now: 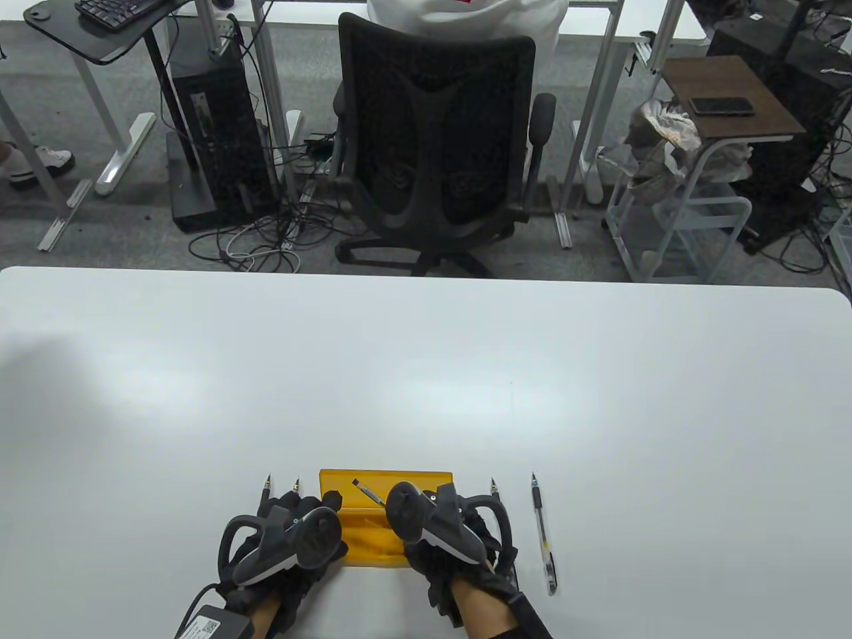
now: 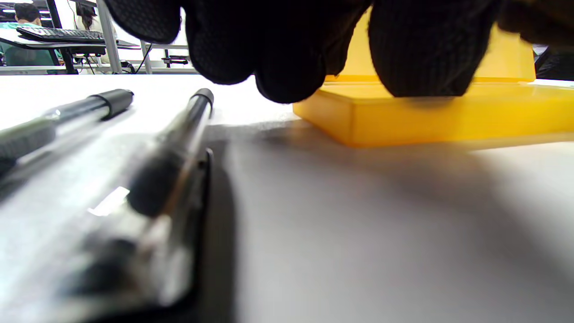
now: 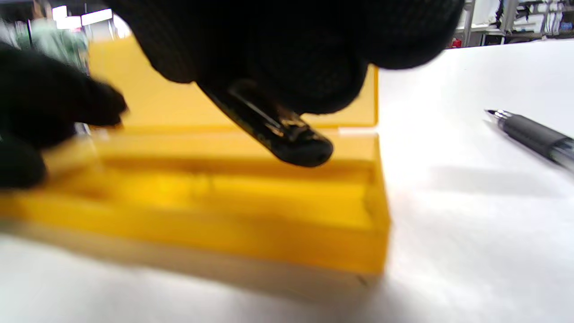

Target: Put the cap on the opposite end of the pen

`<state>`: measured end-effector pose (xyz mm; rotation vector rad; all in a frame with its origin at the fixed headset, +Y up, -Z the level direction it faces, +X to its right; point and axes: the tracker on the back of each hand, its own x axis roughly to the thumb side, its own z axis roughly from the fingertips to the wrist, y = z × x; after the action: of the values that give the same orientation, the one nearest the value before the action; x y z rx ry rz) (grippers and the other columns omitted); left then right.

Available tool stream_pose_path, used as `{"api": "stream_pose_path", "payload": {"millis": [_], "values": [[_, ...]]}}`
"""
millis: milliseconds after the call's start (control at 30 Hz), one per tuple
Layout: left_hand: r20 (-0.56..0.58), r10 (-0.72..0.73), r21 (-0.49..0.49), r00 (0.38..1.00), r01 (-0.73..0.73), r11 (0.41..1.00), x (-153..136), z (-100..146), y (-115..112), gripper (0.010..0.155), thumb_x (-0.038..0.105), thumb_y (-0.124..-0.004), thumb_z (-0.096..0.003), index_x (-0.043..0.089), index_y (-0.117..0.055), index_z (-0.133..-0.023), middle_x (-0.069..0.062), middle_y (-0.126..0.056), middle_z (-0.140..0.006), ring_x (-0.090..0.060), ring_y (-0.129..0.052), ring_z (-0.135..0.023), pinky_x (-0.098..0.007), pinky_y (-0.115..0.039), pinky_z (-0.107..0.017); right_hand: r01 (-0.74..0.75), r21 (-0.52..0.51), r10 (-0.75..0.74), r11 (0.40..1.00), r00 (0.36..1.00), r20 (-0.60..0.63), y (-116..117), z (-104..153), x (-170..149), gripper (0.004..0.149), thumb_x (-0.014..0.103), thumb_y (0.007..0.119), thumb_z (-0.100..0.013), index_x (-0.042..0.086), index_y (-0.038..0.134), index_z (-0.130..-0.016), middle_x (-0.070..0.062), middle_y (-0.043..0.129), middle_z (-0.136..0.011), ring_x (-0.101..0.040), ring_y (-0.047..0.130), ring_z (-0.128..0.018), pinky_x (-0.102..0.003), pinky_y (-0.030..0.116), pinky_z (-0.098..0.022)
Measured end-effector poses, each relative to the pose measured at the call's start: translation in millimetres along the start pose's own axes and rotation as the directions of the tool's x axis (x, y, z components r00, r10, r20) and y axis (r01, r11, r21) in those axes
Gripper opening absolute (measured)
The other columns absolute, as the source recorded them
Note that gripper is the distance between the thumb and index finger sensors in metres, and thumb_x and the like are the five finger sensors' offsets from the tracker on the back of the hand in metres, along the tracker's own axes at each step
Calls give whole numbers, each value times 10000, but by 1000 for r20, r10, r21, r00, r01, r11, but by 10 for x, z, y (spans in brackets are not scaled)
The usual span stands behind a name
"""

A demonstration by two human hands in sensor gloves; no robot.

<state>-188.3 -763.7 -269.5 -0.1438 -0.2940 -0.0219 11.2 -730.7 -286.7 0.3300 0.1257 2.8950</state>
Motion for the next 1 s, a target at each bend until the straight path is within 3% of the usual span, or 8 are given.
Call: {"api": "stream_pose_path", "payload": {"millis": [167,433,600,700,767,833,900,1000], "values": [[-1,-9,13,1000,9,1000,12,10,0,744,482,-841,-471,124,-610,-1081,-113,-833,-899,-374,-753,-815,-653,-524,-693,129,-44,-129,991,992,-4,-158,82,-48,430,357,808,-416,186,902,-799,-84,987,-680,-175,984,-404,-374,845,-332],[-1,14,35,1000,-14,999,-23,77,89,705,478,-832,-479,147,-650,-1074,-138,-847,-921,-382,-761,-817,-655,-530,-685,154,-47,-154,987,988,1,-203,82,-37,428,358,809,-416,190,901,-799,-81,987,-682,-174,985,-404,-375,845,-334],[-14,178,148,984,-174,974,-126,228,316,603,487,-821,-483,191,-772,-1006,-118,-898,-873,-361,-808,-781,-647,-555,-677,223,-40,-221,974,974,42,-257,124,-12,427,359,810,-417,186,904,-796,-82,989,-677,-174,986,-401,-374,846,-330],[18,521,258,853,-508,822,-242,339,398,597,491,-836,-480,161,-804,-976,-109,-926,-829,-348,-835,-745,-636,-582,-663,257,-15,-255,966,962,100,-278,167,64,427,360,811,-418,186,905,-796,-82,990,-676,-174,987,-400,-373,847,-329],[79,801,222,594,-793,567,-273,366,346,642,483,-863,-473,145,-766,-1010,-125,-896,-866,-358,-807,-774,-642,-558,-675,265,24,-266,964,953,148,-290,205,150,427,362,812,-418,186,906,-795,-81,991,-672,-171,988,-402,-372,849,-331],[96,931,145,353,-930,338,-238,369,264,669,445,-888,-486,145,-704,-1054,-135,-837,-927,-366,-753,-823,-648,-515,-700,286,57,-292,957,940,179,-295,238,206,426,360,811,-418,183,909,-793,-84,993,-668,-169,989,-405,-372,850,-332],[108,959,120,263,-961,250,-192,360,227,630,384,-903,-497,148,-706,-1048,-123,-835,-924,-358,-748,-827,-647,-508,-707,296,82,-306,952,933,189,-288,257,229,426,358,806,-421,183,906,-796,-83,993,-669,-170,989,-410,-372,850,-336],[131,956,167,262,-956,240,-178,356,229,499,345,-890,-495,198,-798,-962,-75,-888,-851,-312,-793,-787,-623,-549,-702,333,91,-345,939,919,192,-278,272,206,428,365,801,-422,190,905,-799,-74,993,-675,-173,992,-421,-373,852,-340]]}}
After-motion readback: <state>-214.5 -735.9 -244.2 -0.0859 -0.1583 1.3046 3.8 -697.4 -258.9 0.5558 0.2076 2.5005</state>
